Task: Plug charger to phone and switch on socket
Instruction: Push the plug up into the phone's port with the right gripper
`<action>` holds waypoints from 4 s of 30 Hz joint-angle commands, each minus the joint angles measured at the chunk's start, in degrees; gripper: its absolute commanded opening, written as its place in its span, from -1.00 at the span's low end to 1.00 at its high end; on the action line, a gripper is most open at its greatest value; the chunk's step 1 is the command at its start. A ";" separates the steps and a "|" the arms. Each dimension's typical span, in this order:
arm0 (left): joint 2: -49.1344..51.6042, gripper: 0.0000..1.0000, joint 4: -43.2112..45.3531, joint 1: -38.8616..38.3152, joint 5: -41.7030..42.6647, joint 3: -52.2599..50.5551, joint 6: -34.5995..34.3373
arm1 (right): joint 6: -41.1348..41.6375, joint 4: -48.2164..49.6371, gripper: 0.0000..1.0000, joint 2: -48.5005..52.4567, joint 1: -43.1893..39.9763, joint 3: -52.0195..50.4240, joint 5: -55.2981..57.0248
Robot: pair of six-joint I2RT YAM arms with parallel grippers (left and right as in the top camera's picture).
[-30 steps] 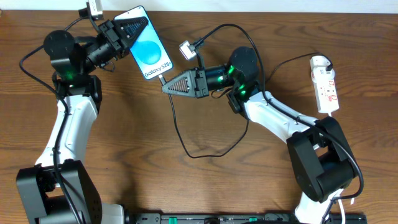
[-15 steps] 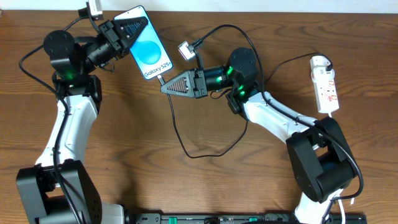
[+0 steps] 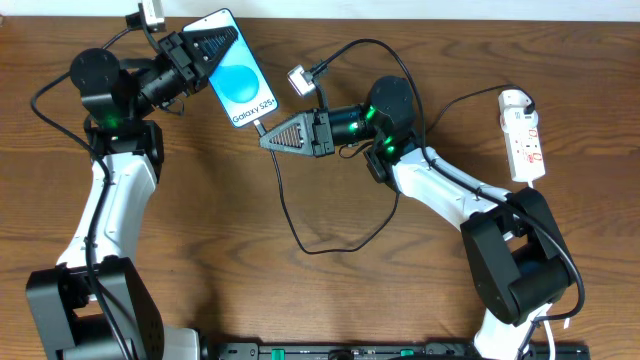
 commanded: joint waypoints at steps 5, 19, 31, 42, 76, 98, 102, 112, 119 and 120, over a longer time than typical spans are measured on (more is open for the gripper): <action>-1.07 -0.85 0.35 -0.33 4.17 0.72 0.07 | 0.07 0.37 -0.98 0.98 -2.36 0.72 7.17; -1.07 -0.85 0.35 0.52 3.21 0.72 -0.63 | 0.00 0.37 -0.98 0.98 -2.38 0.70 6.67; -1.07 -0.85 0.33 0.52 1.07 0.72 -4.39 | -0.59 0.35 -0.98 0.98 -1.18 0.70 6.69; -1.07 -0.85 0.31 0.42 1.46 0.72 -3.04 | -0.57 0.37 -0.98 0.98 -1.18 0.70 6.67; -1.07 -0.86 0.26 0.42 3.15 0.72 -0.70 | -0.57 0.37 -0.98 0.98 -0.33 0.70 6.71; -1.07 -0.86 0.13 -0.09 3.39 0.72 -1.25 | -1.05 0.37 -0.98 0.98 0.55 0.70 7.39; -1.07 -0.85 0.15 -1.14 3.37 0.72 -0.98 | -1.01 0.35 -0.98 0.98 0.55 0.70 7.54; -1.07 -0.85 0.13 -1.53 4.96 0.72 0.11 | -0.98 0.37 -0.98 0.98 0.52 0.70 7.80; -1.07 -0.85 0.15 -1.53 6.95 0.72 0.24 | -0.98 0.39 -0.98 0.98 0.52 0.70 8.00; -1.07 -0.85 0.15 -1.53 7.02 0.72 0.35 | -0.98 0.39 -0.98 0.98 0.52 0.70 8.00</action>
